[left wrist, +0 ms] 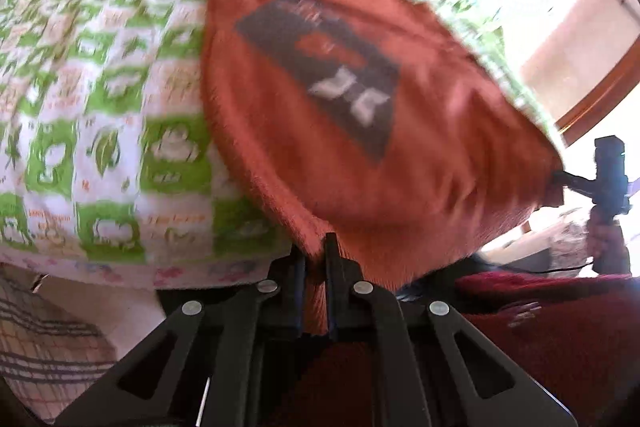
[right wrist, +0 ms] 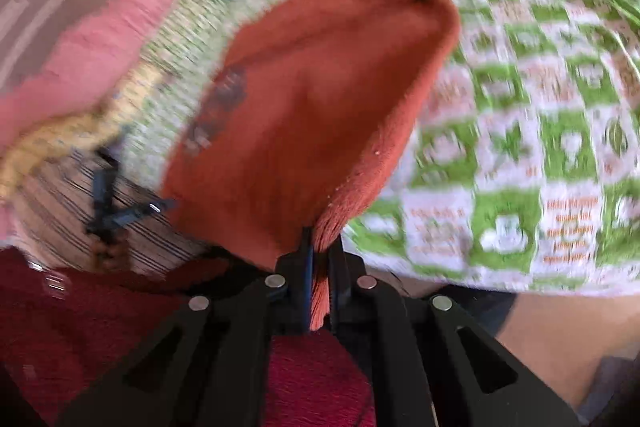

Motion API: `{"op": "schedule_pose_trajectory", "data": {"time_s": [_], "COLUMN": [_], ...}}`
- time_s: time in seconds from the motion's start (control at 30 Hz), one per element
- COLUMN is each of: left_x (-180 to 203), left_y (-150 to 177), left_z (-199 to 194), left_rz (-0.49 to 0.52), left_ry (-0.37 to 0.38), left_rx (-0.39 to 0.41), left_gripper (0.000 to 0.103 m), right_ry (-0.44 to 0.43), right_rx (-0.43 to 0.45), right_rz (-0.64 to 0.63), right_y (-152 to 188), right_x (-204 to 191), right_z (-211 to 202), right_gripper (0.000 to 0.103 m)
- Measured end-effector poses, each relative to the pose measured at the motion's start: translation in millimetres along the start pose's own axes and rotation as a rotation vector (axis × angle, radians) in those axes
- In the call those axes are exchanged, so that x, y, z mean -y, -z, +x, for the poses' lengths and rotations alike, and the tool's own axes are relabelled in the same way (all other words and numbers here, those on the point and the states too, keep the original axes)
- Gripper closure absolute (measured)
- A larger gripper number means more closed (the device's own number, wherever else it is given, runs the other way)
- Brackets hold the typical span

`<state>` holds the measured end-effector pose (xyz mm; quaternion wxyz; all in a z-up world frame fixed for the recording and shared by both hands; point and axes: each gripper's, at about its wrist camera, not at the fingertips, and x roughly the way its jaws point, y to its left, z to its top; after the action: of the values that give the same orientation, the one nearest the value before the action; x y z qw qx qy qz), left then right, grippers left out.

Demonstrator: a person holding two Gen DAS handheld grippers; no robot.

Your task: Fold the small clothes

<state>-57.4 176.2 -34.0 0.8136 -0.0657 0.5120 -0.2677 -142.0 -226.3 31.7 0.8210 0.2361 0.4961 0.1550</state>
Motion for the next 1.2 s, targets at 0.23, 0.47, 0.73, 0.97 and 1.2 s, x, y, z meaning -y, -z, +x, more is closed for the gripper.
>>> {"op": "schedule_pose_trajectory", "data": {"time_s": [0.23,0.47,0.73,0.97,1.2], "left_x": [2,-3,-11,-18,-36], "left_y": [-44,-102,-160,-201,-242], "left_z": [-43,-41,-9,6,26], "left_rz": [-0.019,-0.004,-0.024,-0.020,-0.058], "left_ry": [0.098,0.027,-0.050,-0.084,-0.091], "left_rx": [0.183,0.295,0.344,0.354,0.359], "left_gripper": [0.097,0.097,0.097,0.098,0.098], "right_ry": [-0.111,-0.064,0.074,0.102,0.119], "right_rx": [0.161,0.280,0.370,0.399,0.407], "right_rz": [0.001,0.021,0.008,-0.013,0.001], "right_y": [-31,-59,-118,-166,-207], "right_x": [-5,-2,20,30,50], "right_z": [-25,-24,-11,1,16], "right_gripper": [0.096,0.096,0.096,0.096,0.096]}}
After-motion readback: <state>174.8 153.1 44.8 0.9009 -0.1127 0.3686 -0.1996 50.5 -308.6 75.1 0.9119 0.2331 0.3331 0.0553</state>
